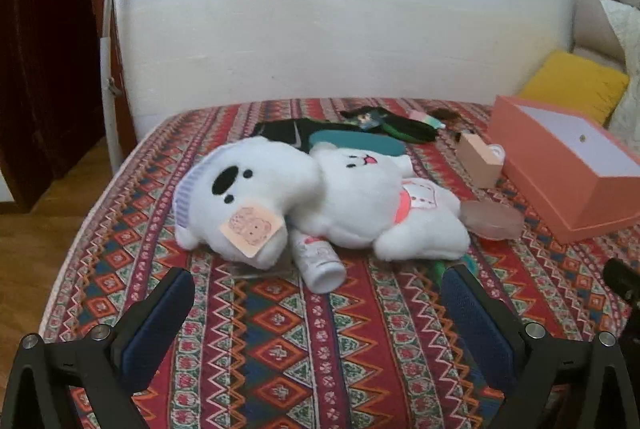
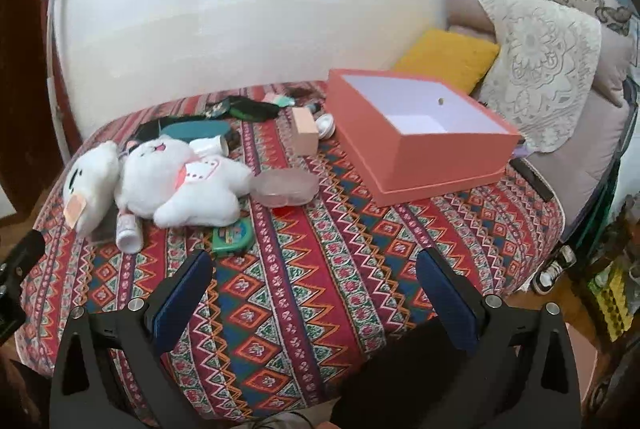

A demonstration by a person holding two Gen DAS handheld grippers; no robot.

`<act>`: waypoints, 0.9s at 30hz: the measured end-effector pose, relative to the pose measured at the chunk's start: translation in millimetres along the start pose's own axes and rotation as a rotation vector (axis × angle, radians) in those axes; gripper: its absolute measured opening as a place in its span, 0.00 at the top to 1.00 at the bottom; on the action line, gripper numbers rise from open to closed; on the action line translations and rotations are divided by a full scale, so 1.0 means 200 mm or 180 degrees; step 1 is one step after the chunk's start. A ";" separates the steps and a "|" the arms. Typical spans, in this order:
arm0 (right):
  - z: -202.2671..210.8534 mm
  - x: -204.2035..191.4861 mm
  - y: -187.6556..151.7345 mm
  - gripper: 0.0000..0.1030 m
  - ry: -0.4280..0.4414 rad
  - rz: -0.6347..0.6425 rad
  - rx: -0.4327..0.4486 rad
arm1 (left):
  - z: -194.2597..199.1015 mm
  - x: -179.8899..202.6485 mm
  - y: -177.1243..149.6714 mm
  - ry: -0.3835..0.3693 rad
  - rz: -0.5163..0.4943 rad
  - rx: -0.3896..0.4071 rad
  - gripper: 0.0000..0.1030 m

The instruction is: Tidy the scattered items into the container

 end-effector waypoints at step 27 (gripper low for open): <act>0.00 -0.07 0.01 0.00 -0.0109 0.0297 0.0149 | 0.03 -0.08 0.01 0.0179 -0.0022 0.0054 0.01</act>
Point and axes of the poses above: each gripper's, at about its wrist camera, not at the fingertips, and z roughly against the way its jaws point, x to its right, y to its top, the point moved 6 cm from there along -z, roughly the way its jaws point, and after that the axes turned 15 degrees about -y, right-handed, at the moved point
